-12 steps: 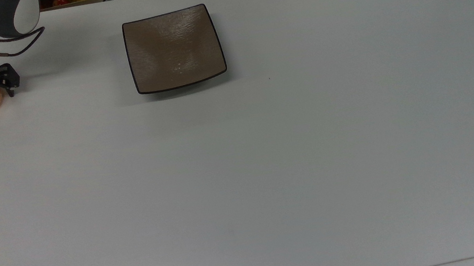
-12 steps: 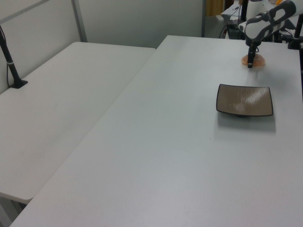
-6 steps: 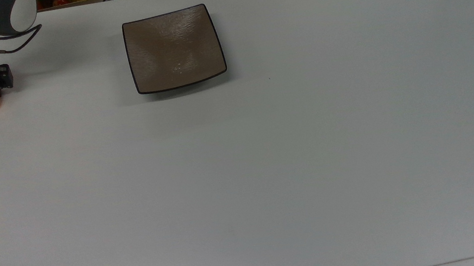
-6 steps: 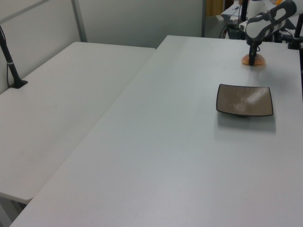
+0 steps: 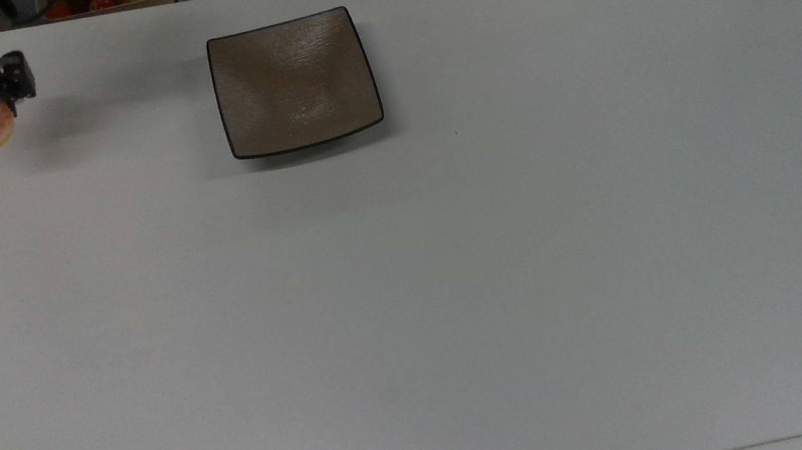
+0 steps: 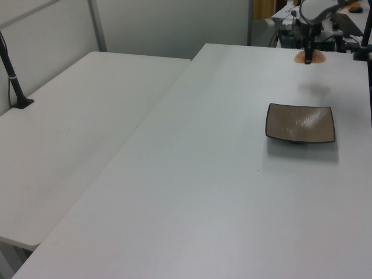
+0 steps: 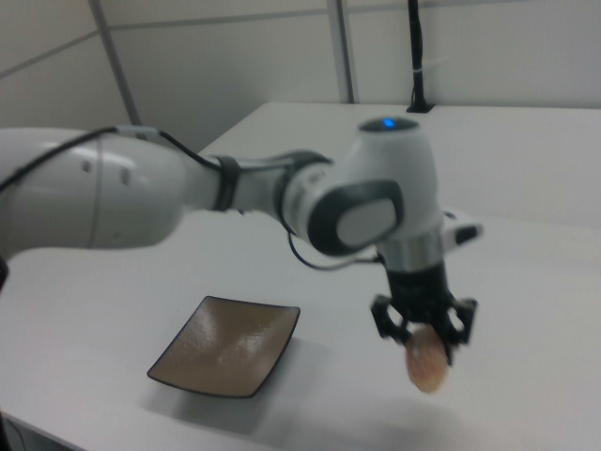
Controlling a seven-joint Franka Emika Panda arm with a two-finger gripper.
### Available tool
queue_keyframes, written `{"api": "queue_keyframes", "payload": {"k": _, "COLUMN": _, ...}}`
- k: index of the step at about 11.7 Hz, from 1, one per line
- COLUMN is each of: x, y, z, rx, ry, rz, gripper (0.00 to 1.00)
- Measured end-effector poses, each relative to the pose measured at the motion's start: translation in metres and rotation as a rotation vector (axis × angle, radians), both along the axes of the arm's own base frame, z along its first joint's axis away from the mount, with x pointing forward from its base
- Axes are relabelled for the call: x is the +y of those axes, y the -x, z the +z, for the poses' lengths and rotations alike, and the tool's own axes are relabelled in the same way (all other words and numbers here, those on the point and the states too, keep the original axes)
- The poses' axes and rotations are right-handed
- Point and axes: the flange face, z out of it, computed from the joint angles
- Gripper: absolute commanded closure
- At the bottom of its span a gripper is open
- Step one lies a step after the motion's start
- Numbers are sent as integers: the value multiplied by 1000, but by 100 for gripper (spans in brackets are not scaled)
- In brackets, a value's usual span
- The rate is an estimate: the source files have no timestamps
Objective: Bread is placed on a ceramic plate
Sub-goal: 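Lift the bread roll and carry it over the brown plate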
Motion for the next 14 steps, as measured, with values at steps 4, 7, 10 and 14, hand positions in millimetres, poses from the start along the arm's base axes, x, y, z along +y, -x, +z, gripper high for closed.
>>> {"api": "queue_keyframes", "payload": {"k": 4, "x": 73, "y": 7, "z": 88, "rx": -11, "ry": -92, "rz": 68, "gripper": 48}}
{"api": "queue_keyframes", "payload": {"k": 7, "x": 137, "y": 12, "z": 126, "rx": -8, "ry": -166, "rz": 141, "gripper": 48}}
{"api": "queue_keyframes", "payload": {"k": 10, "x": 204, "y": 6, "z": 138, "rx": 9, "ry": -180, "rz": 155, "gripper": 47}}
{"api": "queue_keyframes", "payload": {"k": 14, "x": 288, "y": -1, "z": 131, "rx": 37, "ry": -178, "rz": 132, "gripper": 45}}
